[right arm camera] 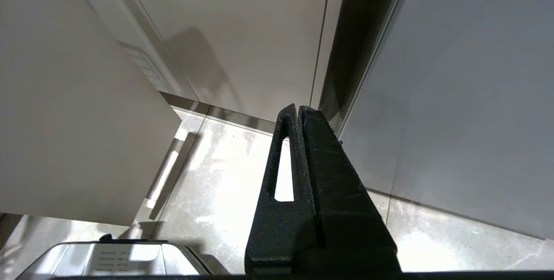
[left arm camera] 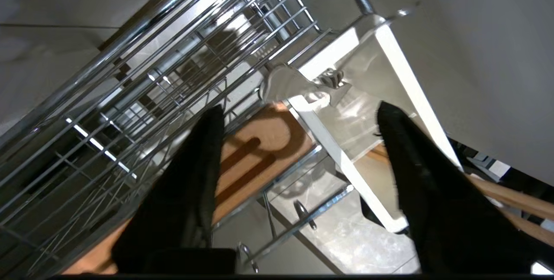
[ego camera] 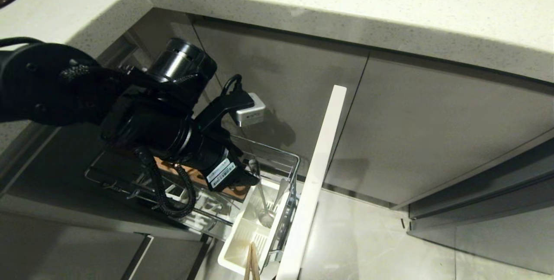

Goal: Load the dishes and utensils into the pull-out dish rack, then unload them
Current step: Take the fork out of the cupboard

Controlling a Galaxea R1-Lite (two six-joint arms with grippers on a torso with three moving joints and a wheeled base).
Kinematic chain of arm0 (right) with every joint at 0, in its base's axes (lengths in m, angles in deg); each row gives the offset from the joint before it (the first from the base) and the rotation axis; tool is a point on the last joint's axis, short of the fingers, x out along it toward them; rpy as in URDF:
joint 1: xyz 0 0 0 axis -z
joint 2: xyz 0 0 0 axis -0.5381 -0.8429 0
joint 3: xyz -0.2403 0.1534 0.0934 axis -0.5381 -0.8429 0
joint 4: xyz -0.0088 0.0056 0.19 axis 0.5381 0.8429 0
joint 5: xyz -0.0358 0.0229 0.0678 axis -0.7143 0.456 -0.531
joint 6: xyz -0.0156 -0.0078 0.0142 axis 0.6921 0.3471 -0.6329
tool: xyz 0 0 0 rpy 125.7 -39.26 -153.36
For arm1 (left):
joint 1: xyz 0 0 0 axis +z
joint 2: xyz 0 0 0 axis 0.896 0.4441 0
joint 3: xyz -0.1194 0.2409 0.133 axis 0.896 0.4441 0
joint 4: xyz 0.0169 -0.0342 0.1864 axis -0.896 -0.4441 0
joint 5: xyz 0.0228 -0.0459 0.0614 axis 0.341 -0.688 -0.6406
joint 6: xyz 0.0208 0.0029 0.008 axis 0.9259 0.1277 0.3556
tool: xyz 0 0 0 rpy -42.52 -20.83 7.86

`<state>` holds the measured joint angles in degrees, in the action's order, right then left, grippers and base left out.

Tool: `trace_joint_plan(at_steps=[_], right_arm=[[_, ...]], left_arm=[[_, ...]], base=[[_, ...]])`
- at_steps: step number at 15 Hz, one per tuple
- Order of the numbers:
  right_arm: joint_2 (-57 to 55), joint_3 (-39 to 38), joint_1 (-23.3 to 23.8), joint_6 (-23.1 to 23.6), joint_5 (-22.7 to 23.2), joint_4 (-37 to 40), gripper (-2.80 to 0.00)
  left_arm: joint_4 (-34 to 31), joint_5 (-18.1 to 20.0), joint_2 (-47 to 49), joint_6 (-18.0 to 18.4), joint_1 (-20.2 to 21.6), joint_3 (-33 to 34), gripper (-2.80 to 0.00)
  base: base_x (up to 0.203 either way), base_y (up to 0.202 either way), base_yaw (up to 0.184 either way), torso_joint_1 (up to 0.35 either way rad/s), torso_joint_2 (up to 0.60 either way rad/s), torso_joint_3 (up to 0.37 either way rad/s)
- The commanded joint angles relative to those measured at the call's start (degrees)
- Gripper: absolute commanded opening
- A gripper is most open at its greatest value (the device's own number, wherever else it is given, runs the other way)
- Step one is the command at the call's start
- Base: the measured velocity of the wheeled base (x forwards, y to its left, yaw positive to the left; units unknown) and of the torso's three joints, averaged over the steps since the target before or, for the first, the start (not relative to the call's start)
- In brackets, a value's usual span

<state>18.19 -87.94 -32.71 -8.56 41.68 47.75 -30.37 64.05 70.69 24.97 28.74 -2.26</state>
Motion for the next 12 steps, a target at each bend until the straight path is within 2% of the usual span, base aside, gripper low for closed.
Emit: trace_joint_plan(at_steps=[1,5,10,12], right_arm=[[-0.05,-1.49,-0.02,0.0,0.0,-0.04,-2.8],[-0.05,-1.49,-0.02,0.0,0.0,-0.04,-2.8],[-0.05,-1.53,-0.02,0.0,0.0,-0.04,-2.8],[-0.05,-1.49,-0.02,0.0,0.0,-0.04,-2.8]], left_arm=[[-0.15,0.38,3.23,0.25,0.21,-0.8,0.0],[0.12,0.81,6.04,0.43,0.79,-1.86,0.0],[0.43,5.87,6.7,0.44,1.76,-2.38,0.0],[1.33,5.99,7.54,0.44,2.23,-2.48,0.0]], base=[[0.0,0.0,0.0,0.0,0.0,0.0],[0.0,0.0,0.0,0.0,0.0,0.0],[0.0,0.0,0.0,0.0,0.0,0.0],[0.0,0.0,0.0,0.0,0.0,0.0]])
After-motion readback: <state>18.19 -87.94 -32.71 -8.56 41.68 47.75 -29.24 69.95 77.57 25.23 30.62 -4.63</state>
